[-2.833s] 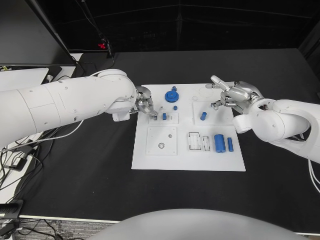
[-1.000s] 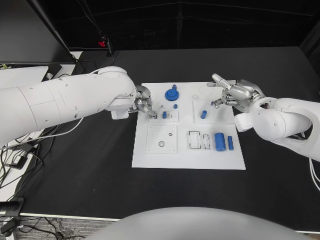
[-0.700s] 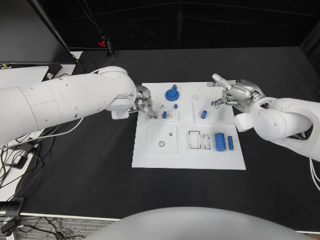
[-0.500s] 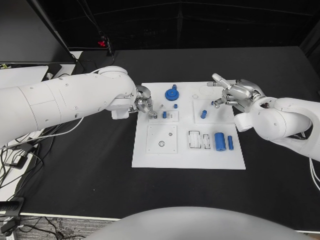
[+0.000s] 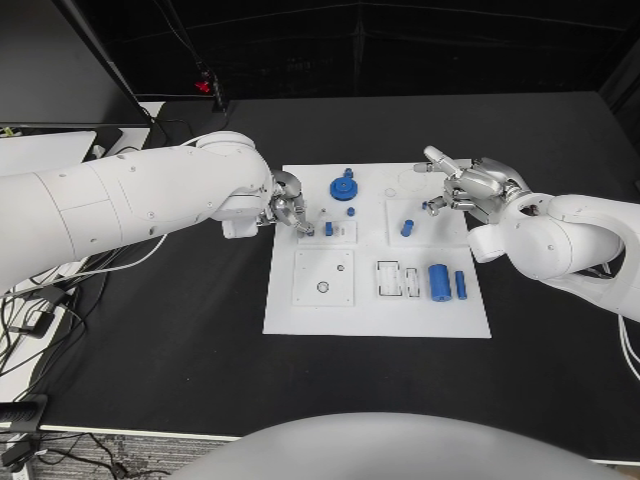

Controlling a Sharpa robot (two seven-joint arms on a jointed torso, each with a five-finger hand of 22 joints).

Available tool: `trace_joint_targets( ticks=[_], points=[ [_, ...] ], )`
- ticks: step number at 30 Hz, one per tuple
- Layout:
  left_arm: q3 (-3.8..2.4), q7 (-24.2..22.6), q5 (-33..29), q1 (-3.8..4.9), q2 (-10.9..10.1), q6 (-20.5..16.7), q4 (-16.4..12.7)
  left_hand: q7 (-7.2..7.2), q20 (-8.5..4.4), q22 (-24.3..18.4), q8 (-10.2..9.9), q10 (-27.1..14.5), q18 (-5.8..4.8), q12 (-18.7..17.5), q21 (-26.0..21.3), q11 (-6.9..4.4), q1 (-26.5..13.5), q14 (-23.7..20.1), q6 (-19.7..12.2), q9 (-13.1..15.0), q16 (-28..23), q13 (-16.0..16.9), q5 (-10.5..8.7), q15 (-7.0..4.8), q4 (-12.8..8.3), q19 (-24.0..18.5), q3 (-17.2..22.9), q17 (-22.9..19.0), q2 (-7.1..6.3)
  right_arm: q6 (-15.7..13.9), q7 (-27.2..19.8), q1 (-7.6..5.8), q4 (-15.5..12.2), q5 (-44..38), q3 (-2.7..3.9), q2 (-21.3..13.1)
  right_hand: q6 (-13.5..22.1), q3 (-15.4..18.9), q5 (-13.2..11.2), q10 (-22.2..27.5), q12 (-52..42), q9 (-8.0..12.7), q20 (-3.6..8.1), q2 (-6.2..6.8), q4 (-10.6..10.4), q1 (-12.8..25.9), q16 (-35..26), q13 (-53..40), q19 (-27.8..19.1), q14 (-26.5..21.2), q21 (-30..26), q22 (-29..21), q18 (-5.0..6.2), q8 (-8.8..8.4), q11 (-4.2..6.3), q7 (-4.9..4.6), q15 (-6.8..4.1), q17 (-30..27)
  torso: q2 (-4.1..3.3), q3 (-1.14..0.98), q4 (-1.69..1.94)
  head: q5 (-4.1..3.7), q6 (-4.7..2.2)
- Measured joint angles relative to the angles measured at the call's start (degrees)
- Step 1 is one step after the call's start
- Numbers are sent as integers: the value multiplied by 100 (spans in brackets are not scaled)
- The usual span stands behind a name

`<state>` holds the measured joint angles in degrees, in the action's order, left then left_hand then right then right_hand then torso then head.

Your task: Assemble the parts on the task board

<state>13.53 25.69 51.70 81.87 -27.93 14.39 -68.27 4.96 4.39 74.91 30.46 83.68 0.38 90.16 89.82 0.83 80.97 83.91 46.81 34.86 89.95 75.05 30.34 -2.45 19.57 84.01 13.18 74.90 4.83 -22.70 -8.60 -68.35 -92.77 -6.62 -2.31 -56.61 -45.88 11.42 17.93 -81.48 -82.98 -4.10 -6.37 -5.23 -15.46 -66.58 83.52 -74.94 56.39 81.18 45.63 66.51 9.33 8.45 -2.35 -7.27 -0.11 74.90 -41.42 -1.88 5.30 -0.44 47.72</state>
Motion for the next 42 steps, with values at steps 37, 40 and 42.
trace_joint_targets(
  ticks=[37, 40, 42],
  points=[
    [-7, 35, -21, -1, 54, 99, 61, 21, 0, 0, -18, 13, 0, 15, 0, -13, -227, 6, 21, -14, 0, -15, 12, 6, -2, 0, 83, 0, 4, 0, 1, 0, 4, 0, 0, 3, 0, 0, 0, 0, 0, 0, 0, 0, 0, 0, 0, 0, 0, 0, 0, 1, 0, -1, 0, 0, 0, 3, 1, -1, -1, 9, 25],
    [-8, 42, -30, -1, 54, 117, 60, 21, 0, 0, -18, 13, 0, 13, 0, -13, -268, 6, 21, -12, 0, -15, 12, 7, -11, 0, 92, 0, -12, 0, 1, 0, 4, 0, 0, 3, 0, 0, 0, 0, 0, 0, 22, 0, 0, 0, 0, 0, -21, 0, 0, 1, 0, -1, 0, 0, 0, 3, 1, -1, -2, 9, 33],
    [-9, 45, -38, 0, 50, 130, 56, 29, 0, 0, -53, 13, 0, 9, 0, -13, -315, 6, 30, -8, 0, -16, 11, 6, -87, 0, 168, 0, -21, -1, 1, 0, 3, 0, 0, 3, 0, 0, 0, 0, 0, 0, 22, 0, 0, 0, 0, 0, -21, 0, 0, 1, 0, -1, 0, 0, 0, 3, 1, -2, -5, 9, 40]
  ],
)
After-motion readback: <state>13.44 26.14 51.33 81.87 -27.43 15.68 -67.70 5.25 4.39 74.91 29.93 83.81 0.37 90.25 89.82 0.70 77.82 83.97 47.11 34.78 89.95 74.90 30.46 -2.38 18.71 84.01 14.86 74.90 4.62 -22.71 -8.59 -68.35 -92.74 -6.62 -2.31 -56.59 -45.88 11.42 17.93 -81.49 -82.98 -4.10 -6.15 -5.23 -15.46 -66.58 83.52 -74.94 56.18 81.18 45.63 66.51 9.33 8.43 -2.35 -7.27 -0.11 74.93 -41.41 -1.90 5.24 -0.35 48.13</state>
